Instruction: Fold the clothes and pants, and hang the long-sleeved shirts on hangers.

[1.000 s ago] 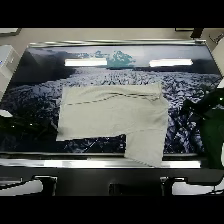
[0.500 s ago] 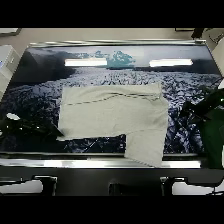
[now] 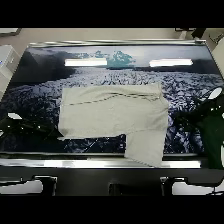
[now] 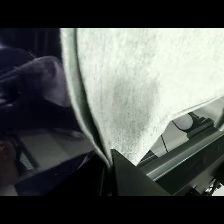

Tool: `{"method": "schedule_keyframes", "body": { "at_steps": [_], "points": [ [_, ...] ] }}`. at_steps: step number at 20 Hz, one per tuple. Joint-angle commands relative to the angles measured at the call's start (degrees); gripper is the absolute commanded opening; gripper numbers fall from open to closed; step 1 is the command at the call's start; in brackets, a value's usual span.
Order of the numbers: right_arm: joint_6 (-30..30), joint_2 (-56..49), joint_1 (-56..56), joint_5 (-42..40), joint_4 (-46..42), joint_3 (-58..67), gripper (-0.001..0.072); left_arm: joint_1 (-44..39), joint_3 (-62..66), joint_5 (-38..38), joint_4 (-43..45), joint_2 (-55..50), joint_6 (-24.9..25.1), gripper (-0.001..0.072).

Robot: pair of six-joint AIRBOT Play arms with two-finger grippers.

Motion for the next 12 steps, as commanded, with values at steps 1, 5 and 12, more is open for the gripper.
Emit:
{"method": "schedule_keyframes", "body": {
  "at_steps": [1,5,12],
  "points": [
    [-2.4,-0.8,0.0,-8.4,7.6,-5.9,0.0566,0.0,0.0,-0.4,-0.2,1.0,0.3,0.0019],
    [-3.3,-4.2,0.0,-10.1,11.5,-7.1,0.0563,0.0,0.0,-1.0,-0.5,1.1,0.2,0.0019],
    [-2.8,-6.8,4.2,-10.2,12.5,-6.9,0.0160,0.0,0.0,-1.4,-2.6,1.3,0.2,0.0019]
  ]
}}
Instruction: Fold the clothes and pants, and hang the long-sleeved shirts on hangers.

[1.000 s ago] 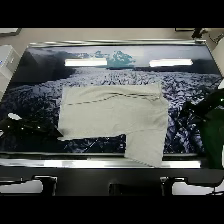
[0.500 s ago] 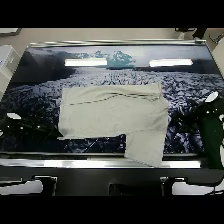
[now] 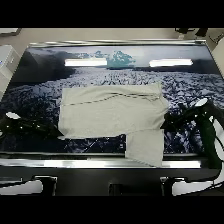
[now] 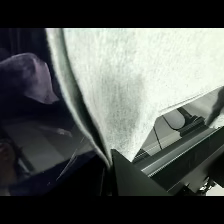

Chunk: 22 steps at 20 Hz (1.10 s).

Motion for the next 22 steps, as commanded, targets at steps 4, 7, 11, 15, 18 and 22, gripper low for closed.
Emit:
{"method": "schedule_keyframes", "body": {
  "at_steps": [4,7,11,15,18,22],
  "points": [
    [0.4,2.1,2.0,4.5,-0.6,8.4,0.0056,0.0,6.5,-0.4,-1.2,3.9,-0.5,0.0017],
    [-1.6,8.7,2.0,2.1,-1.2,25.2,0.0055,0.0,23.5,-0.3,-1.4,10.6,-1.4,0.0018],
    [-8.9,18.8,2.0,-7.8,-3.5,53.4,0.0056,0.1,55.6,6.1,-1.4,18.0,-3.5,0.0018],
    [-9.4,34.6,2.0,-18.6,-12.0,58.6,0.0056,0.1,73.4,14.6,0.5,25.4,-7.7,0.0018],
    [-6.8,43.4,2.0,-17.1,-17.1,58.6,0.0056,0.1,72.0,16.2,0.5,33.4,-8.0,0.0019],
    [-4.7,50.2,2.0,-17.1,-17.8,58.6,0.0056,0.1,71.8,20.3,2.6,39.7,-8.0,0.0018]
  ]
}}
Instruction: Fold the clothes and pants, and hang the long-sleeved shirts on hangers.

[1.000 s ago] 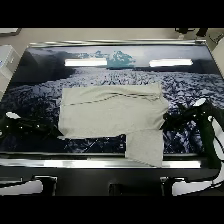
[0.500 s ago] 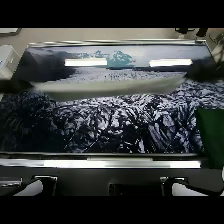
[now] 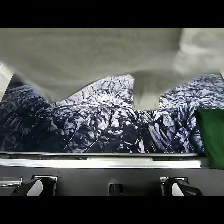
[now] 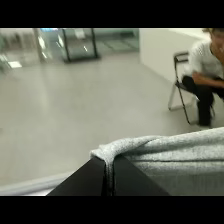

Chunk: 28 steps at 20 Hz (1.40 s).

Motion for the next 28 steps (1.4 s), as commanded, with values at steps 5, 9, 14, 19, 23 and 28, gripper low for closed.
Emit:
{"method": "schedule_keyframes", "body": {
  "at_steps": [5,9,14,19,23,28],
  "points": [
    [6.6,7.1,0.1,0.1,-2.6,0.6,0.0055,0.0,1.1,2.5,4.2,6.4,-3.3,0.0018],
    [8.8,3.5,0.1,8.8,-2.5,0.6,0.0055,-0.1,0.5,-4.6,4.2,2.7,-3.6,0.0018],
    [9.6,-15.7,1.2,38.7,1.1,-8.0,0.0054,-3.3,-18.2,-21.1,6.6,-8.2,-8.5,0.0017],
    [15.0,-34.1,11.7,25.4,-2.4,-31.1,0.0053,-10.1,-41.7,-6.8,15.5,-22.7,-8.5,0.0017],
    [19.3,-49.6,12.3,10.4,2.1,-28.2,0.0055,-10.0,-35.9,-2.2,11.0,-40.7,-8.5,0.0018],
    [20.5,-53.4,12.3,-17.7,2.6,-27.2,0.0055,-10.5,-22.4,2.0,8.8,-53.2,-8.5,0.0018]
  ]
}}
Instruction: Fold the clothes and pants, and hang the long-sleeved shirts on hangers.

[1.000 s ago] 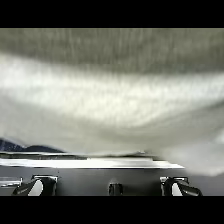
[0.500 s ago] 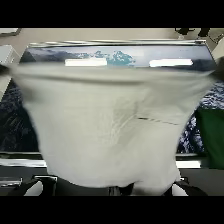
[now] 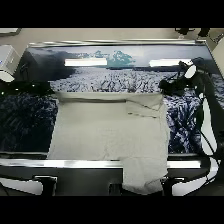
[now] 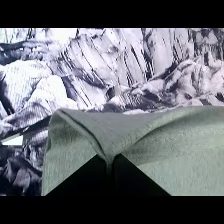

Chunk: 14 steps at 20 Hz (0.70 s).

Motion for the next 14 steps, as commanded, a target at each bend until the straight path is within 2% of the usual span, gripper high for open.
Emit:
{"method": "schedule_keyframes", "body": {
  "at_steps": [1,4,10,12,14],
  "points": [
    [3.0,-3.7,0.3,-20.9,1.0,0.1,0.0055,-0.6,6.4,6.7,-1.5,-7.6,-0.1,0.0018],
    [5.4,-6.1,0.2,-25.2,1.0,0.1,0.0055,-1.2,7.0,13.0,-1.7,-9.4,-2.1,0.0018],
    [5.4,-8.0,0.3,-27.5,1.5,0.1,0.0055,-2.6,7.0,12.5,-1.8,-12.4,-2.2,0.0019],
    [5.4,-6.4,-0.2,-24.5,1.2,0.1,0.0056,-2.2,8.3,8.6,-2.6,-11.8,-2.1,0.0019],
    [5.2,-2.7,-1.4,-14.5,0.6,0.4,0.0057,-0.4,12.0,-1.0,-0.7,-11.3,-1.5,0.0020]
  ]
}}
